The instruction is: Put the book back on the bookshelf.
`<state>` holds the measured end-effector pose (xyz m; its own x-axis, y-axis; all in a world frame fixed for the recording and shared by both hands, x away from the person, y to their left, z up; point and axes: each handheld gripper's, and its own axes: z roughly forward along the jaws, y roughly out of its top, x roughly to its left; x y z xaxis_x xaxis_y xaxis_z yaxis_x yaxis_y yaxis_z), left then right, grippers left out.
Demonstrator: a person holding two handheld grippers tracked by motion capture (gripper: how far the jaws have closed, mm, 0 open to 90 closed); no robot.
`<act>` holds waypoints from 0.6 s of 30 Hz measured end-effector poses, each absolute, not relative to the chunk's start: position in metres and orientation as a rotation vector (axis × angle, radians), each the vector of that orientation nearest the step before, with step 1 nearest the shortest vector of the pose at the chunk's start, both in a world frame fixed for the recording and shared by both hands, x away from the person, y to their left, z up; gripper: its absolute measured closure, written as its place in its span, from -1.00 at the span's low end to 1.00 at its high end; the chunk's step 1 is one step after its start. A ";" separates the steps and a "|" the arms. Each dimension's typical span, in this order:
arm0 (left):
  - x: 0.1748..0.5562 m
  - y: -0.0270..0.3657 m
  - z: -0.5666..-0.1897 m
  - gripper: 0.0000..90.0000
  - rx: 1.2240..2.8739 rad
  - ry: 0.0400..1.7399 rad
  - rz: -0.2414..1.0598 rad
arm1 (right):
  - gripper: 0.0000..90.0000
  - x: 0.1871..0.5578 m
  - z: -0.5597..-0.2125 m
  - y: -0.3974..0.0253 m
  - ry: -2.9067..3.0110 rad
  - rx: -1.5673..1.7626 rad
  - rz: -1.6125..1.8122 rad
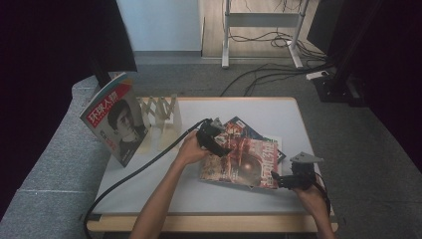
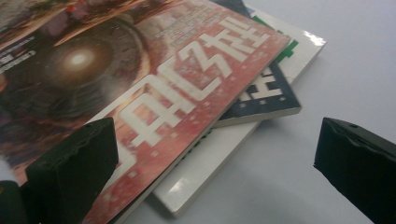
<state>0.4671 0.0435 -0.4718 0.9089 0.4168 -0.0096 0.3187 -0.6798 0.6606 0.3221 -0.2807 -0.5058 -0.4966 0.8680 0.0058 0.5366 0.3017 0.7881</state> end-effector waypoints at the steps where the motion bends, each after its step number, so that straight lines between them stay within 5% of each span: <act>1: 0.470 0.042 -0.473 -1.00 2.376 0.526 0.176 | -1.00 0.320 -0.506 -0.280 2.155 1.248 1.058; 18: 0.491 0.036 -0.500 -1.00 2.366 0.550 0.127 | -1.00 0.298 -0.513 -0.258 2.225 1.200 1.084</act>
